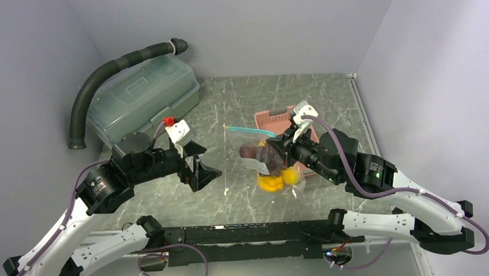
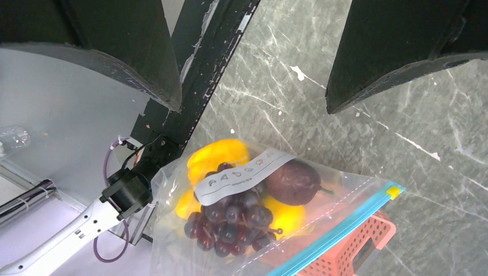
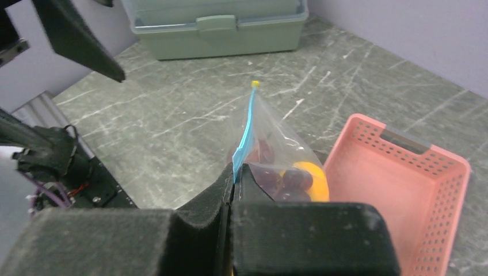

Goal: Place the food in the zip-top bag and seal the zipper
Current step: Zip the zipper food storage bag, then place the zipper food storage bag at the center of the board.

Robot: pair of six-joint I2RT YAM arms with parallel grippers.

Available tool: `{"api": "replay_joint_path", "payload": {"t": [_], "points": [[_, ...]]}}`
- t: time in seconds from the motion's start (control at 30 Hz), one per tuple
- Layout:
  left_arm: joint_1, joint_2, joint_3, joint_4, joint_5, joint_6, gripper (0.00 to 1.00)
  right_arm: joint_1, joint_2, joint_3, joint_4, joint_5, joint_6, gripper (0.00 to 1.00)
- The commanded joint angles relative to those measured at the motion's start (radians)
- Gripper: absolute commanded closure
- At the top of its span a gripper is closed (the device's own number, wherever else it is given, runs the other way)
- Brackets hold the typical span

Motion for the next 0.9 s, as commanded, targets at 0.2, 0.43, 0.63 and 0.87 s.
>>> {"api": "replay_joint_path", "payload": {"t": [0.2, 0.43, 0.63, 0.87], "points": [[-0.001, 0.029, 0.081, 0.062, 0.126, 0.084, 0.0, -0.001, 0.021, 0.11, 0.044, -0.258, -0.021, 1.0], [-0.001, 0.021, 0.089, 0.076, 0.132, 0.118, 0.0, -0.001, 0.046, 0.124, 0.026, -0.409, -0.033, 1.0], [-0.001, 0.019, 0.078, 0.092, 0.207, 0.131, 0.0, -0.001, 0.07, 0.128, 0.016, -0.561, -0.048, 1.0], [-0.001, 0.025, 0.043, 0.122, 0.29, 0.127, 0.0, -0.001, 0.085, 0.115, 0.04, -0.646, -0.042, 1.0]]}}
